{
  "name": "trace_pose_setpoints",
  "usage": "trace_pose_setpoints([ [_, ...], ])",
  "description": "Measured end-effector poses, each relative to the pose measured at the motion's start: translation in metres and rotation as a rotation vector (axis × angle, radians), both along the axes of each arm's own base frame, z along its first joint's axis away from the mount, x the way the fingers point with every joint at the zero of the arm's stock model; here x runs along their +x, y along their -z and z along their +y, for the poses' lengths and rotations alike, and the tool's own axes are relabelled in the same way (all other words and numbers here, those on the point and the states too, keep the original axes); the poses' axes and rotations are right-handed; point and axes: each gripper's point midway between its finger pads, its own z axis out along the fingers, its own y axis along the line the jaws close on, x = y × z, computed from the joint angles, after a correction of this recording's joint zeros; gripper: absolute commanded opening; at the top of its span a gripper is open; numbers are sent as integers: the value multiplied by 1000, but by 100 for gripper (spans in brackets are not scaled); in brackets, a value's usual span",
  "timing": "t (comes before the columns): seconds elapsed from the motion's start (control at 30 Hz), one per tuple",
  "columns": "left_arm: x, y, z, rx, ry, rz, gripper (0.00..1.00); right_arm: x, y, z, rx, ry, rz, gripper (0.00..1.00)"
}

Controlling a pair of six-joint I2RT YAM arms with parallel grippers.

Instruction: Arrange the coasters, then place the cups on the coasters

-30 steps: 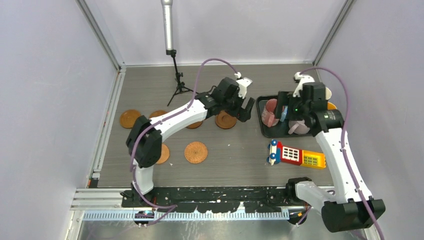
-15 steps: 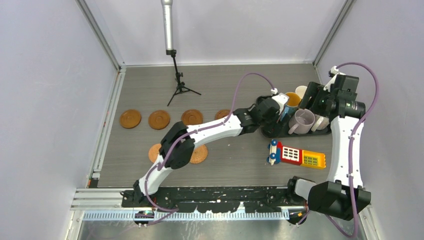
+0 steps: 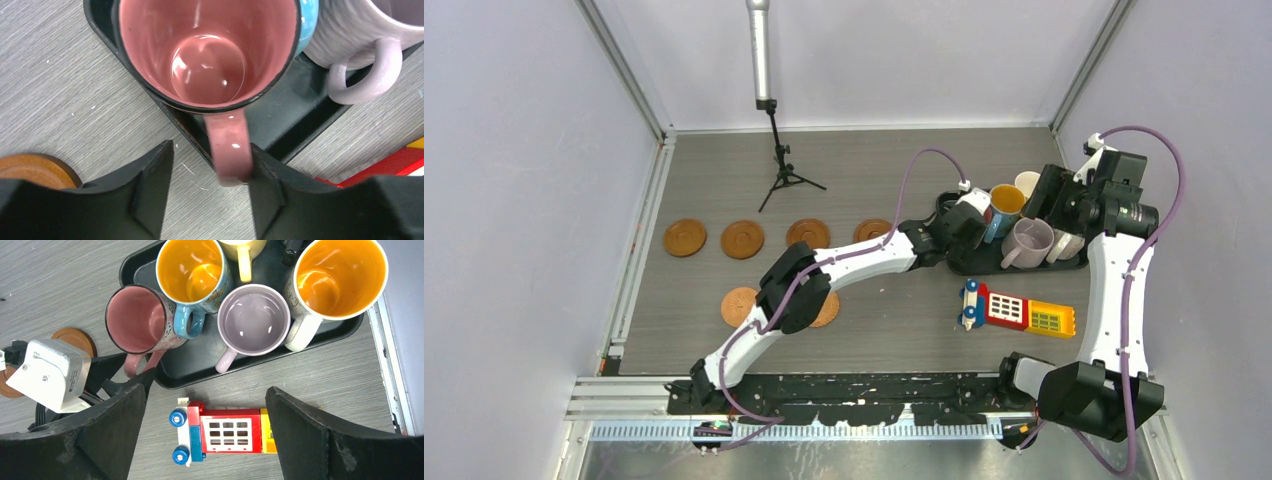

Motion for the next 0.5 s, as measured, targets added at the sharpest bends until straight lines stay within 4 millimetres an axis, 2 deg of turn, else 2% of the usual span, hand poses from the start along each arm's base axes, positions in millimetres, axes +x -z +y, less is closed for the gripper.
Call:
trace_pose_setpoints([
  [0.13,3,1,2,2,11,6,48,-2,2,2,4,-8,4,94],
  [0.33,5,-5,-10,-30,46,23,59,-3,2,4,9,-15,3,94],
  [0.5,10,1,-16,-34,49,31,54,-3,2,3,6,-16,3,94],
])
